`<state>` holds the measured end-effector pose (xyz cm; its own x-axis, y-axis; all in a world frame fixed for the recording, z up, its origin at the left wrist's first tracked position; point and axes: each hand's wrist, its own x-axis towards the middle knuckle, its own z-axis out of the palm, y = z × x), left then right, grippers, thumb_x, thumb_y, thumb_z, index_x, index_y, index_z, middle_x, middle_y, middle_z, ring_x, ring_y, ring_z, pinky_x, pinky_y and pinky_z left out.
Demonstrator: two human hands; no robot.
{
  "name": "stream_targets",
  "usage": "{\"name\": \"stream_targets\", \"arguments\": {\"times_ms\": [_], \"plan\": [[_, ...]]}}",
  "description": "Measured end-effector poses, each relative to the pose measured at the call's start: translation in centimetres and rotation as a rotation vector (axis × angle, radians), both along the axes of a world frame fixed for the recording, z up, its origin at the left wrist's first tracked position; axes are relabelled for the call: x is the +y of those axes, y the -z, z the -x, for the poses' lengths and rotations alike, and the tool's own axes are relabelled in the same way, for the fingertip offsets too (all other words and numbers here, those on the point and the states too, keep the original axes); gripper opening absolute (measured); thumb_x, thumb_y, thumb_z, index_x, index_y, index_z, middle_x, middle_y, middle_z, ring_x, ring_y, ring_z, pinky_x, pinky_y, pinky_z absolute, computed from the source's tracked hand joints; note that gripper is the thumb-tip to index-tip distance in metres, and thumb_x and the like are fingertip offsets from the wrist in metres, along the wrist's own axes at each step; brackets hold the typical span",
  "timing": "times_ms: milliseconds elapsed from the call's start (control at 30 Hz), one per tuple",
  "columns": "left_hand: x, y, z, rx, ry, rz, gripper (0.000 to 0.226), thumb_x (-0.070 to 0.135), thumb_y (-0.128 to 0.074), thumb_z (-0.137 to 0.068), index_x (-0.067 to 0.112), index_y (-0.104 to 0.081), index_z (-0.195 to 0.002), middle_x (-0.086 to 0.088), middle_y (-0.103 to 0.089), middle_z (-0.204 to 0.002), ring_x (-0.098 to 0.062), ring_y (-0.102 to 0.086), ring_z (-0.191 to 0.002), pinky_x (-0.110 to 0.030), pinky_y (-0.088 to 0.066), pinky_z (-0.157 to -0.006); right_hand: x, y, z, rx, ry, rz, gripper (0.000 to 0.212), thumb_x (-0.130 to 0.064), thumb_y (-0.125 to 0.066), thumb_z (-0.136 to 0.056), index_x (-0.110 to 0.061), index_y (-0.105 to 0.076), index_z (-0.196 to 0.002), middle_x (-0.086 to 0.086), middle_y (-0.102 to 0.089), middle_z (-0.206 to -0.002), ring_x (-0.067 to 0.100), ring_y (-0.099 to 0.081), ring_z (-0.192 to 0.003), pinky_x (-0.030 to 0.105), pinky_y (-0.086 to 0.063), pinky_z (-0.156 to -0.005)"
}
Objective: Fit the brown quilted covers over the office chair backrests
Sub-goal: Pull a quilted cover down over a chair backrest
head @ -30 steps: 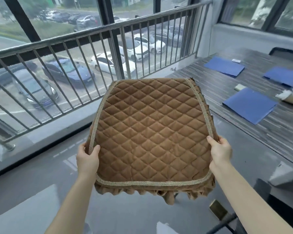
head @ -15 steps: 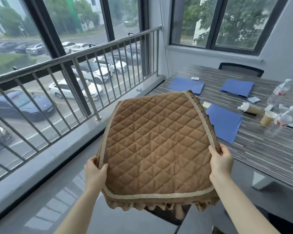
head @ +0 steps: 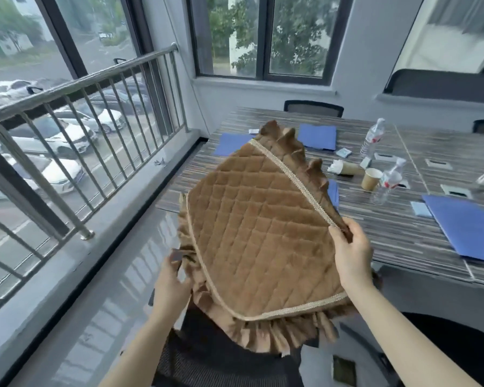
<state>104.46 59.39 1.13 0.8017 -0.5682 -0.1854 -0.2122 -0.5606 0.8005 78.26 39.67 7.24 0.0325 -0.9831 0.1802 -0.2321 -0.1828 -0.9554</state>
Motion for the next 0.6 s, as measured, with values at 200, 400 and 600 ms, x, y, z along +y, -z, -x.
{"name": "stream_targets", "arguments": {"times_ms": [200, 400, 600], "plan": [[-7.0, -6.3, -2.7, -0.421, 0.422, 0.308, 0.074, 0.005, -0.066, -0.083, 0.024, -0.034, -0.147, 0.006, -0.04, -0.146, -0.013, -0.031, -0.138, -0.027, -0.027, -0.111, 0.3, -0.2, -5.0, 0.554, -0.015, 0.59, 0.016, -0.01, -0.067, -0.078, -0.013, -0.071, -0.093, 0.001, -0.07, -0.093, 0.016, -0.052, -0.089, 0.012, -0.024, -0.087], [-10.5, -8.0, -4.0, -0.876, 0.826, 0.16, 0.064, 0.036, -0.073, -0.079, 0.023, -0.052, -0.137, 0.003, -0.062, -0.131, -0.023, -0.053, -0.126, -0.036, -0.036, -0.11, 1.2, -2.9, -10.6, 0.747, -0.198, 0.895, 0.021, -0.021, -0.052, -0.089, -0.024, -0.072, -0.095, -0.011, -0.069, -0.094, 0.016, -0.052, -0.093, 0.037, -0.032, -0.086], [-10.7, -6.9, -6.8, -0.63, 0.639, 0.105, 0.023, 0.046, -0.059, -0.089, 0.035, -0.069, -0.107, 0.008, -0.072, -0.089, -0.023, -0.066, -0.089, -0.032, -0.049, -0.07, 2.0, -3.0, -13.0, 0.607, -0.15, 0.781, 0.017, -0.01, -0.066, -0.088, -0.009, -0.074, -0.103, 0.002, -0.068, -0.11, 0.021, -0.052, -0.117, 0.027, -0.033, -0.109]]}}
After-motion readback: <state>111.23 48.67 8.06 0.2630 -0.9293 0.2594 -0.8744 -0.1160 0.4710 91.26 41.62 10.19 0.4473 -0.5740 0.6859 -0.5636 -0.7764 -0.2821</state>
